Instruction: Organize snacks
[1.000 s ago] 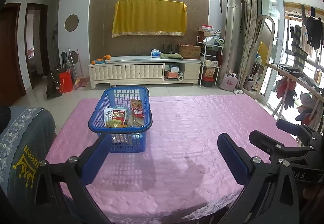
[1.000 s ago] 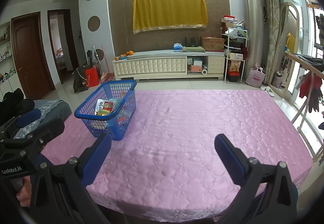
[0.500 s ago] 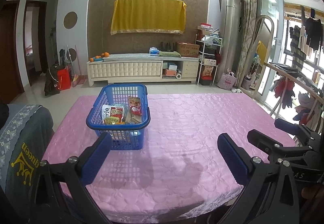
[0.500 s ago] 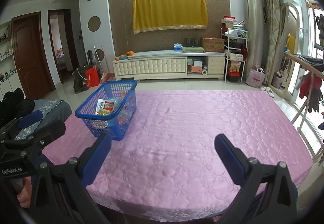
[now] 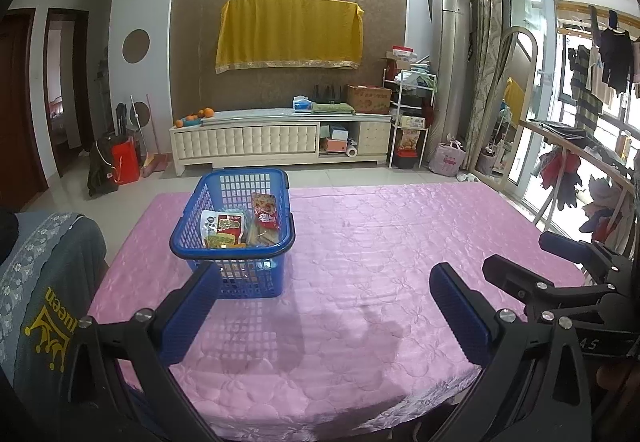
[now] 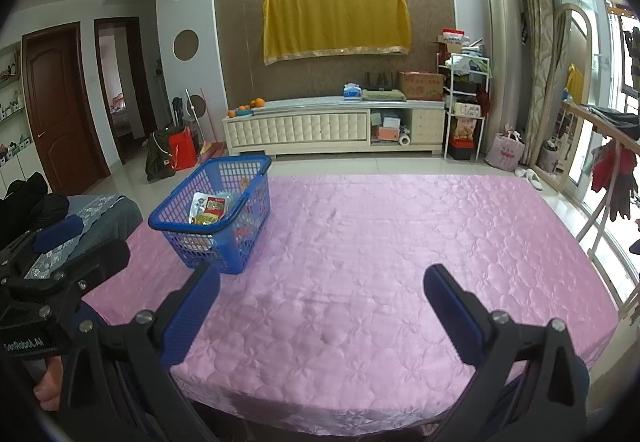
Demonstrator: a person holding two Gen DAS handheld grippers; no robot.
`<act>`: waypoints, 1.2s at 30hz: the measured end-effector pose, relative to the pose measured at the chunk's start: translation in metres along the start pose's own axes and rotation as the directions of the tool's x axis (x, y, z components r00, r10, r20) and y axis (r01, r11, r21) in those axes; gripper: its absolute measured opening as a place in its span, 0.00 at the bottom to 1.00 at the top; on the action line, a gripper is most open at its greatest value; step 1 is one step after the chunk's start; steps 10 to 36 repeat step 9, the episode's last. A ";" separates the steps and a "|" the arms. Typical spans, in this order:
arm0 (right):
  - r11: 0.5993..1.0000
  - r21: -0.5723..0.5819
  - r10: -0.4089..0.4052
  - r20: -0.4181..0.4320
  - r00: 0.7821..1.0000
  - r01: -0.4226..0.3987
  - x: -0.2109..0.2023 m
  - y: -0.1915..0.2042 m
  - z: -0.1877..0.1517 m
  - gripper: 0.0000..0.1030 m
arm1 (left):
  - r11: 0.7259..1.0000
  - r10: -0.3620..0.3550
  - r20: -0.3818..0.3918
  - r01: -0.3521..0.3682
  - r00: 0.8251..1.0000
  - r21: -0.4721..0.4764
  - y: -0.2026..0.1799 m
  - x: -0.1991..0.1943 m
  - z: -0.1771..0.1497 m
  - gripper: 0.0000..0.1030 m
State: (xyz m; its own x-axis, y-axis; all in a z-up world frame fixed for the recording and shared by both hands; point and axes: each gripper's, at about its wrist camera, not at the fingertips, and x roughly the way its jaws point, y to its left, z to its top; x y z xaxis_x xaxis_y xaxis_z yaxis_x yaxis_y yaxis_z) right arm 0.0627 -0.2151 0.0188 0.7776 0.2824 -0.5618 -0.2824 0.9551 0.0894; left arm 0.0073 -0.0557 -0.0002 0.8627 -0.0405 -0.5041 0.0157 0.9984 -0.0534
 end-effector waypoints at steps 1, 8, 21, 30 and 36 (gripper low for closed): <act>1.000 0.001 0.001 -0.002 1.000 -0.001 0.000 0.000 0.000 1.00 | 1.000 -0.006 0.000 0.006 1.000 0.001 -0.001 0.000 0.000 1.00; 1.000 0.002 -0.002 -0.004 1.000 0.002 0.001 0.000 0.000 1.00 | 1.000 -0.011 -0.002 0.011 1.000 0.017 -0.006 0.000 -0.001 1.00; 1.000 0.002 -0.003 -0.005 1.000 0.003 0.001 0.000 0.000 1.00 | 1.000 -0.012 -0.003 0.012 1.000 0.017 -0.006 0.001 -0.002 1.00; 1.000 0.002 -0.003 -0.005 1.000 0.003 0.001 0.000 0.000 1.00 | 1.000 -0.012 -0.003 0.012 1.000 0.017 -0.006 0.001 -0.002 1.00; 1.000 0.002 -0.003 -0.005 1.000 0.003 0.001 0.000 0.000 1.00 | 1.000 -0.012 -0.003 0.012 1.000 0.017 -0.006 0.001 -0.002 1.00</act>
